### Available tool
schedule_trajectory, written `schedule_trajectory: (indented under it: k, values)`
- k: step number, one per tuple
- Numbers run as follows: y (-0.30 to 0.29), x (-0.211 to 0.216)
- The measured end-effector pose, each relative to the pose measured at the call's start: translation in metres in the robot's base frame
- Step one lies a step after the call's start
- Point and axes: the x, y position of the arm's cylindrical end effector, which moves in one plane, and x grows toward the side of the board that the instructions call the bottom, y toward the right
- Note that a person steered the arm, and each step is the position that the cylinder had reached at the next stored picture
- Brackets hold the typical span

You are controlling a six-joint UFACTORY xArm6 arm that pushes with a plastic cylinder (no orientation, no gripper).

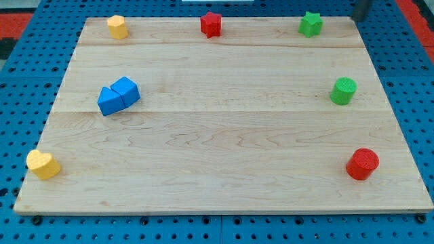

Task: Move the green star closer to the green circle

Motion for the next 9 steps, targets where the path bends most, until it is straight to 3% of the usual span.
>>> schedule_trajectory:
  k: [1, 3, 4, 6, 8, 9]
  values:
    - [-0.054, 0.002]
    - [-0.185, 0.045]
    - [-0.187, 0.049]
    - [-0.135, 0.14]
    - [-0.135, 0.143]
    - [-0.133, 0.177]
